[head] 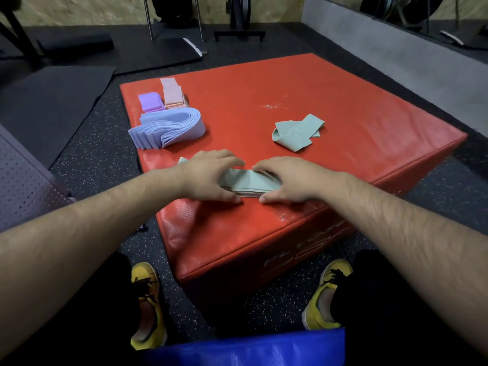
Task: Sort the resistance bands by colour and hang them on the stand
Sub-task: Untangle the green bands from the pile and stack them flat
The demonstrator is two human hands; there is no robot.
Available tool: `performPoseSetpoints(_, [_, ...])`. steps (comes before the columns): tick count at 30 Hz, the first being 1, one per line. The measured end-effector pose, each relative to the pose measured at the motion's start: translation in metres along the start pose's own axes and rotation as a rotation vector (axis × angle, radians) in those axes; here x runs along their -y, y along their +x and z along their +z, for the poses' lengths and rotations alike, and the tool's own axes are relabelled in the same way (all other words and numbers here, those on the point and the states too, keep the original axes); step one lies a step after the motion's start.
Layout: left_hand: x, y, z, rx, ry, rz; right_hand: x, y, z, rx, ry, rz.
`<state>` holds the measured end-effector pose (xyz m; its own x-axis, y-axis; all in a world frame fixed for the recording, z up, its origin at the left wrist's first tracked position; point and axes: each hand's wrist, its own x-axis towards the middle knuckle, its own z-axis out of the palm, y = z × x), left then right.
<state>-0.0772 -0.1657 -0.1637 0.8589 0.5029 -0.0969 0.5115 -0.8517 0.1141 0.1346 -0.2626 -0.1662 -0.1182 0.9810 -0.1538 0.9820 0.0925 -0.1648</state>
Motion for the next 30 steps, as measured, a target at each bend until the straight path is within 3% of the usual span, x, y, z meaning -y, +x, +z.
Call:
performPoseSetpoints(10, [-0.002, 0.024, 0.002, 0.047, -0.051, 0.024, -0.003, 0.003, -0.002, -0.039, 0.073, -0.015])
performPoseSetpoints(19, [-0.015, 0.067, -0.010, -0.198, -0.091, 0.056, -0.039, 0.020, -0.025, -0.201, 0.110, 0.133])
performPoseSetpoints(30, [-0.022, 0.119, -0.009, -0.178, -0.041, -0.002, -0.092, 0.059, -0.026, -0.080, -0.037, 0.315])
